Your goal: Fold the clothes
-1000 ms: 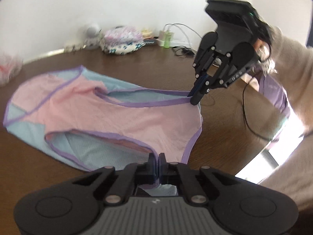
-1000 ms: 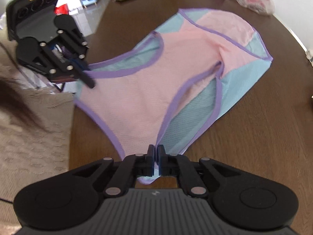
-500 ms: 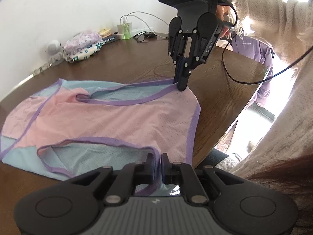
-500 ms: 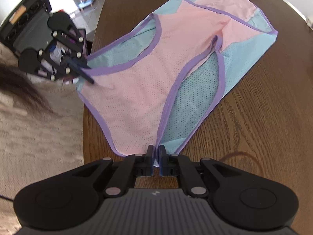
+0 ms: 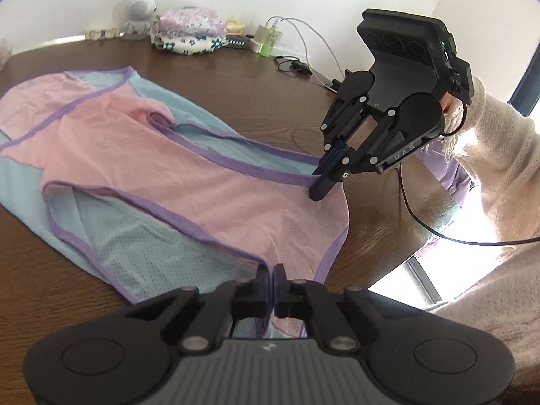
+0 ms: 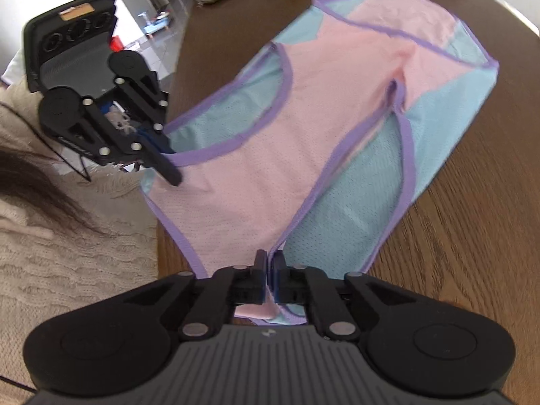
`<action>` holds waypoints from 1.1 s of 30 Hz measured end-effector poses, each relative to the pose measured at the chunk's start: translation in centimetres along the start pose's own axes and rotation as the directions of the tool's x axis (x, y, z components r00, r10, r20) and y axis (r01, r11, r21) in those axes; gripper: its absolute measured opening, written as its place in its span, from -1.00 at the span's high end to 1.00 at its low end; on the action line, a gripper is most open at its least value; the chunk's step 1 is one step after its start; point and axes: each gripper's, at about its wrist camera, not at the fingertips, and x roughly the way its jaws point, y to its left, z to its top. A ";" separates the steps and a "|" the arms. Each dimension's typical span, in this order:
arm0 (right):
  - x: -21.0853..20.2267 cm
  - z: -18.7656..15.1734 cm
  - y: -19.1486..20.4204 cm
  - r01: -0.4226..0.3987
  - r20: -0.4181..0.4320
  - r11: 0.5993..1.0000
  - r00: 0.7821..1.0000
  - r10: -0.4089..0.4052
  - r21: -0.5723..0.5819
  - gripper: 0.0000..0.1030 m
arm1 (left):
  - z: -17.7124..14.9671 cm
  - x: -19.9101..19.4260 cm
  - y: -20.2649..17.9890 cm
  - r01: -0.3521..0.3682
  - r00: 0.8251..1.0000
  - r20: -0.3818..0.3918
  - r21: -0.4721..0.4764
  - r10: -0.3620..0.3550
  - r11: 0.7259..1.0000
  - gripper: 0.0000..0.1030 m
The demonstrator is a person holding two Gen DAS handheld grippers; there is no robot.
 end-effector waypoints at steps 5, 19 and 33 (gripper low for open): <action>-0.8 -0.9 1.6 -0.011 -0.037 0.998 0.999 0.009 -0.066 0.96 | -2.2 -1.1 -1.8 -0.017 1.000 0.029 0.193 0.012 0.981 0.97; -4.5 -2.2 -1.5 0.088 0.244 0.973 0.960 -0.140 0.212 0.26 | -0.7 -3.9 3.3 -0.163 0.973 0.140 -0.154 0.185 0.974 0.25; -0.6 0.6 -2.4 0.313 0.184 0.834 0.883 -0.431 0.454 0.26 | 0.9 -4.3 9.1 -0.377 0.912 0.077 -0.227 0.402 0.898 0.30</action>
